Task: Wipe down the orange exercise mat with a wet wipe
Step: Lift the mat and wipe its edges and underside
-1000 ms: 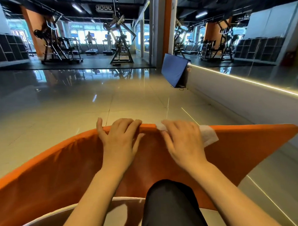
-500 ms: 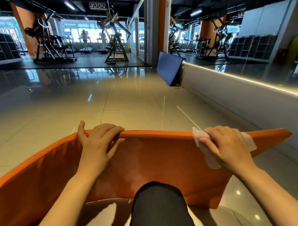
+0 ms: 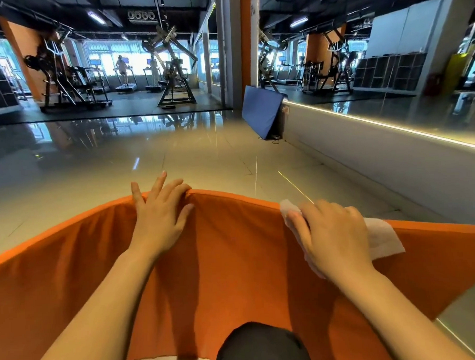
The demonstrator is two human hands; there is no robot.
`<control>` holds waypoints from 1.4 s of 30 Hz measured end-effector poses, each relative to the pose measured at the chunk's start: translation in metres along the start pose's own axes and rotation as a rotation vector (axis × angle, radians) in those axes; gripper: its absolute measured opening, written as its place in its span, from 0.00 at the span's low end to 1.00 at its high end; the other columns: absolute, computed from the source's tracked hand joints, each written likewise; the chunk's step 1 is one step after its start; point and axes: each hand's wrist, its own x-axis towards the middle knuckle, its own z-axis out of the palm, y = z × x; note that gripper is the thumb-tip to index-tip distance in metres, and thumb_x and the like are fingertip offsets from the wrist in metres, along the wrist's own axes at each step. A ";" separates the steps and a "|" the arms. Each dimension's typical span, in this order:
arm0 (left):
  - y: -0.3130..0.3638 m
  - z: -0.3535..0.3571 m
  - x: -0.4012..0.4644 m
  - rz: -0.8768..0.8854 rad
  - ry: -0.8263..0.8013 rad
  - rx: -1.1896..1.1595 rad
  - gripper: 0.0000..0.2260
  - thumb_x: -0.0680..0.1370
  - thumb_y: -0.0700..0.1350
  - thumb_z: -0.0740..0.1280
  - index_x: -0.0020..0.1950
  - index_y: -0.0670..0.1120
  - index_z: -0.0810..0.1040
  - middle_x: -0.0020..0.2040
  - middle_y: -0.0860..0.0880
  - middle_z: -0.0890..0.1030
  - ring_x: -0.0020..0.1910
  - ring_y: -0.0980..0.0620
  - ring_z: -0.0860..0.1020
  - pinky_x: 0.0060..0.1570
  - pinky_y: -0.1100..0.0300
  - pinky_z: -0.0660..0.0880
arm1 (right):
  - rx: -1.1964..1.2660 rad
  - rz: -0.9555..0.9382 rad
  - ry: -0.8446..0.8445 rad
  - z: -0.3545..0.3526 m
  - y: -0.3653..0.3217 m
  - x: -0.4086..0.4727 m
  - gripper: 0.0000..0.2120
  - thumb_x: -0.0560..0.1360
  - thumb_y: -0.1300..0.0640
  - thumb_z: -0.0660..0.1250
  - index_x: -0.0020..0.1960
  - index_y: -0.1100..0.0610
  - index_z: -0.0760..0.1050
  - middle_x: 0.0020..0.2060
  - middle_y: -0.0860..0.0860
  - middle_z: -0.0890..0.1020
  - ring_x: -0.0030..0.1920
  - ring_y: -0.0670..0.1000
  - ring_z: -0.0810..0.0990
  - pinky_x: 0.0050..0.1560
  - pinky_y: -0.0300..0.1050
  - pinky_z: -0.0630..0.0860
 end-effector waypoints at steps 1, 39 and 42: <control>-0.004 0.003 0.002 0.020 0.011 -0.010 0.26 0.79 0.60 0.52 0.68 0.47 0.74 0.71 0.46 0.74 0.77 0.42 0.60 0.70 0.36 0.36 | -0.001 -0.008 0.006 0.005 -0.006 0.002 0.20 0.80 0.44 0.52 0.41 0.52 0.77 0.31 0.49 0.77 0.31 0.54 0.76 0.37 0.44 0.60; -0.030 0.013 -0.004 0.255 0.079 -0.089 0.18 0.78 0.50 0.58 0.68 0.52 0.69 0.64 0.47 0.77 0.73 0.42 0.64 0.72 0.34 0.46 | 0.207 -0.105 -0.050 0.056 -0.110 0.027 0.23 0.78 0.50 0.54 0.71 0.56 0.70 0.60 0.52 0.77 0.60 0.55 0.75 0.66 0.50 0.67; -0.027 0.017 -0.008 0.296 0.101 -0.090 0.19 0.77 0.48 0.58 0.68 0.51 0.70 0.63 0.48 0.76 0.72 0.42 0.65 0.74 0.37 0.42 | 0.182 -0.218 0.032 0.062 -0.073 0.016 0.23 0.77 0.52 0.59 0.70 0.57 0.72 0.59 0.54 0.78 0.59 0.56 0.75 0.66 0.51 0.65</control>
